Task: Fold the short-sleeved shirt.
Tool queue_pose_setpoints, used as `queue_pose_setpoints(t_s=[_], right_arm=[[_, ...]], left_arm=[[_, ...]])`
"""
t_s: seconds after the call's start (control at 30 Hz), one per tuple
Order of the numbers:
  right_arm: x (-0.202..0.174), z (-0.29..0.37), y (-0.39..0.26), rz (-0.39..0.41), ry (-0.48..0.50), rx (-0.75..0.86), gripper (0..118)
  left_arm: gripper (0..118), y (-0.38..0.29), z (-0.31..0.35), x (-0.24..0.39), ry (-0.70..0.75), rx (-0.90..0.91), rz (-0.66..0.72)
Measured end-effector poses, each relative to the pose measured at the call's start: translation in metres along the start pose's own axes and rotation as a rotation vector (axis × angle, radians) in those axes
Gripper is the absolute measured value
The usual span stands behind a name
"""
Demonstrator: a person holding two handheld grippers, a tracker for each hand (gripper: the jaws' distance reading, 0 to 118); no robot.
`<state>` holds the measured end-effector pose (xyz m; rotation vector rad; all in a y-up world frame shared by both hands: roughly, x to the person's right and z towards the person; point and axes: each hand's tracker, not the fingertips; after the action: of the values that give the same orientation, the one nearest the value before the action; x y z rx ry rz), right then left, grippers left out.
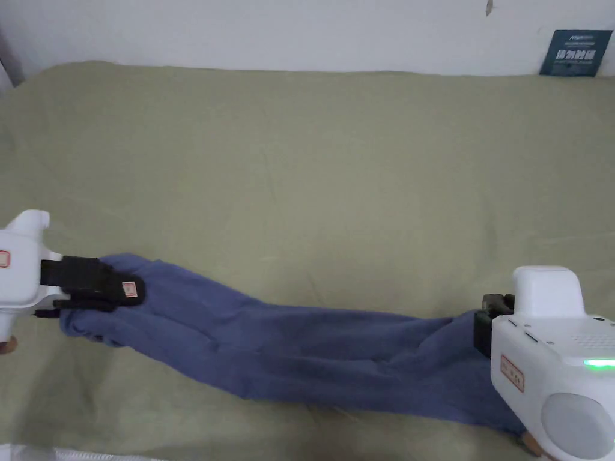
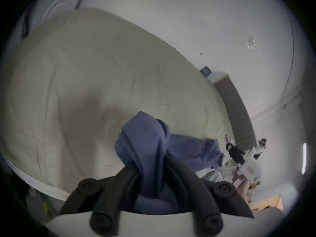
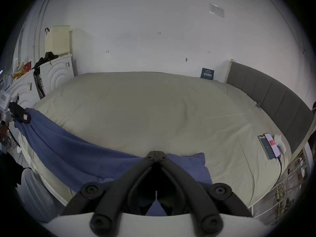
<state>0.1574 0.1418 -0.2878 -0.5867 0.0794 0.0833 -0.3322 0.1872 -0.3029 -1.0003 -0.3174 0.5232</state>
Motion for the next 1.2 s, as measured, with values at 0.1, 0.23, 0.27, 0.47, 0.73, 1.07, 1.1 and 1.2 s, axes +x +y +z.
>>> queue_pose_setpoints(t_s=[0.1,0.23,0.27,0.47,0.73,1.07,1.1,1.2], right_arm=[[0.003,0.004,0.0,0.006,-0.025,0.003,0],[0.011,0.01,-0.001,-0.002,-0.039,0.005,0],[0.013,0.011,-0.002,-0.007,-0.042,0.005,0],[0.026,0.016,-0.009,-0.027,-0.058,-0.003,0],[0.039,0.014,-0.019,-0.046,-0.073,-0.038,0],[0.03,0.002,-0.011,-0.04,-0.041,-0.042,0],[0.029,0.002,-0.011,-0.041,-0.036,-0.043,0],[0.026,0.003,-0.01,-0.039,-0.03,-0.042,0]], left_arm=[[8,0.001,-0.026,0.052,0.003,-0.055,-0.129],[8,-0.006,-0.079,0.12,0.063,-0.134,-0.265],[8,-0.01,-0.094,0.133,0.092,-0.147,-0.304],[10,-0.039,-0.183,0.18,0.229,-0.213,-0.477],[96,-0.044,-0.201,0.168,0.003,-0.196,-0.263],[0,-0.036,-0.126,0.09,-0.205,-0.062,0.025],[0,-0.033,-0.131,0.092,-0.163,-0.076,0.026],[0,-0.037,-0.156,0.093,-0.175,-0.127,0.026]])
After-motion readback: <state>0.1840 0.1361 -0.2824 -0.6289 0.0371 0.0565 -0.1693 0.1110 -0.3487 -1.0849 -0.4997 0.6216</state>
